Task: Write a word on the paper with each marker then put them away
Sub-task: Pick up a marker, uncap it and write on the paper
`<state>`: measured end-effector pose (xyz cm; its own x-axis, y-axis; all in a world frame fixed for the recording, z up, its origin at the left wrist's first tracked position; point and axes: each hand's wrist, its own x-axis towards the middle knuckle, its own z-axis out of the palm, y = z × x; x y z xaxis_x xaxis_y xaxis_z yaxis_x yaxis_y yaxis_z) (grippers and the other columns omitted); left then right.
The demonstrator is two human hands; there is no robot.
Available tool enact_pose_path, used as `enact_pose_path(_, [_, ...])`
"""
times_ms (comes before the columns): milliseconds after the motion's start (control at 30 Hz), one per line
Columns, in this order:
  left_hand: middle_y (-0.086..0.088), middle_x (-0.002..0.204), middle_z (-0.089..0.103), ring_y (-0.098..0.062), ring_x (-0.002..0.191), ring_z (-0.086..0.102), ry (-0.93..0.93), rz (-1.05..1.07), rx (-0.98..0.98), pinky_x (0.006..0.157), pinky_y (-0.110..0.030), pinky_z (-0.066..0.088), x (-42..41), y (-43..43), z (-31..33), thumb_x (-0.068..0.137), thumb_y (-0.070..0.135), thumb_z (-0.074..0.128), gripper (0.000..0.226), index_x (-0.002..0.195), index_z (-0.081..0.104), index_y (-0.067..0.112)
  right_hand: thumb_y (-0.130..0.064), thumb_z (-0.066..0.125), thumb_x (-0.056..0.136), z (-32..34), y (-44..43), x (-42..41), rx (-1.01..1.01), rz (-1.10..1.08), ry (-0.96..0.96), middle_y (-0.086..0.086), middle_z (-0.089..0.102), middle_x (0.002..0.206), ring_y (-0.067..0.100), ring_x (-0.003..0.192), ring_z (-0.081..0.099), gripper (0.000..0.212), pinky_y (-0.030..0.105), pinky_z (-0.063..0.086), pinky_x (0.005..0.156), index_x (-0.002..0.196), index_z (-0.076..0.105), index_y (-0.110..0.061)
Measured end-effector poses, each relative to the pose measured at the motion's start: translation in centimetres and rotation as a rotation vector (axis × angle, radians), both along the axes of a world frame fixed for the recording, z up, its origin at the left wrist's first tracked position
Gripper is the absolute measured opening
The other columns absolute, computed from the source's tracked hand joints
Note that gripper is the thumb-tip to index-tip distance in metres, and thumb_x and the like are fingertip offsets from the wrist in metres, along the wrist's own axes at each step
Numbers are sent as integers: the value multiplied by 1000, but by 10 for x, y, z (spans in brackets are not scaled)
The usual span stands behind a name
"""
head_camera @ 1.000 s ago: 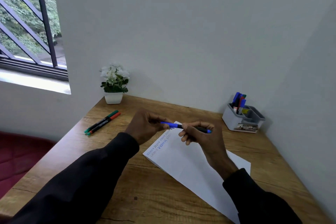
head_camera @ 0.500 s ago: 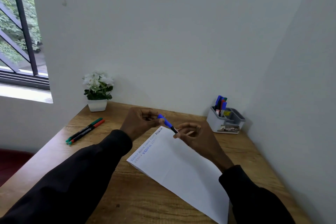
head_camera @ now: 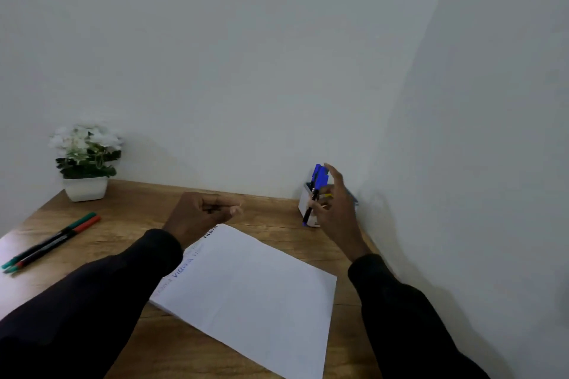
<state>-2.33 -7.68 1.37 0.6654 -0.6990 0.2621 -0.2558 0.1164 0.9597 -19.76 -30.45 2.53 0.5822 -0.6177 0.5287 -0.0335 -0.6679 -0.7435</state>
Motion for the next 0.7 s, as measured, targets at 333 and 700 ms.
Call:
enact_pose_path(333, [10,84,77,1,82,71,-20,37,9,65,-3,47,13,7,-8,77,10,79,18,95,78,10,4,75,89,24,-56,10,-88,-259,-148,9,70,92,14,81,72,66,8,55,66,141,44,-21])
enact_pose_path(700, [3,88,78,-7,87,73,-19,53,47,77,-14,54,21,21,-14,77,13,80,20,97,78,12,-2,75,91,-7,-63,19,-201,-343,34,13,77,98,19,83,71,26,37,63,75,116,71,-6])
